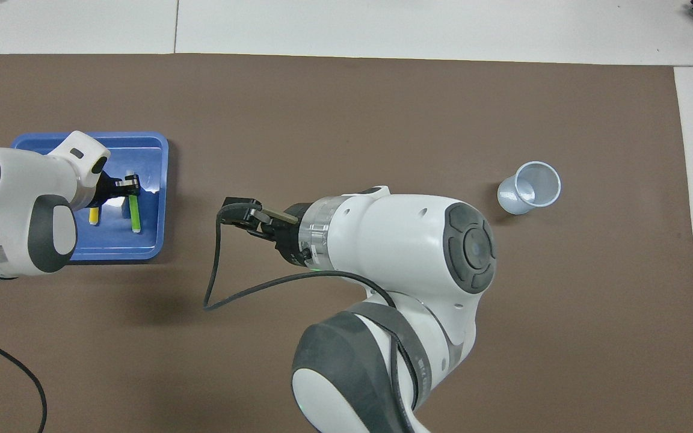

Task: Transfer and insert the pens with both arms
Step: 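Lower the left gripper onto the green pen while the right gripper advances, then lift the green pen with the left gripper toward the right gripper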

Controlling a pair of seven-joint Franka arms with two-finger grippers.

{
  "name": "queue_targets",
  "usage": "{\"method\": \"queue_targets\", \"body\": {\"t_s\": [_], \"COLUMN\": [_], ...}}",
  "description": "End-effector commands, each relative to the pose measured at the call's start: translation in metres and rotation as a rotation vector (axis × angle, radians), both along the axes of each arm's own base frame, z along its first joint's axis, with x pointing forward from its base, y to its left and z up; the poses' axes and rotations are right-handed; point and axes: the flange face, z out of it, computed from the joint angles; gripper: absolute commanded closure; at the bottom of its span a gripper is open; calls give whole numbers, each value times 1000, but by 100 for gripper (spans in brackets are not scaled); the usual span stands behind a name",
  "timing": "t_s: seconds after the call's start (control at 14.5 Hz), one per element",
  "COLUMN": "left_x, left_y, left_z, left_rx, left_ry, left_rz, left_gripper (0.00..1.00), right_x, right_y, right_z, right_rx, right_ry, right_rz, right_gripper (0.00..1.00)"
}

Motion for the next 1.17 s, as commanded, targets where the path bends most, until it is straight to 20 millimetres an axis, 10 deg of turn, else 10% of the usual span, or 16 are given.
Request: {"method": "queue_targets", "body": {"t_s": [0.0,0.48,1.1], "left_x": [11,33,14], "left_y": [6,24,-95], "left_z": [11,57,119], "left_rx": [-7,-149,-397], "left_ry": [44,164,519], "left_rz": [15,225,774], "left_gripper": [100,100,100], "right_x": [-5,-3,13], "right_y": [-7,-3,-19], "right_z": [1,7,-3], "right_rx": [-2,27,-6], "right_ry": [-13,22,-51], "right_rz": [8,-47,-2], "right_gripper": [0,0,0]}}
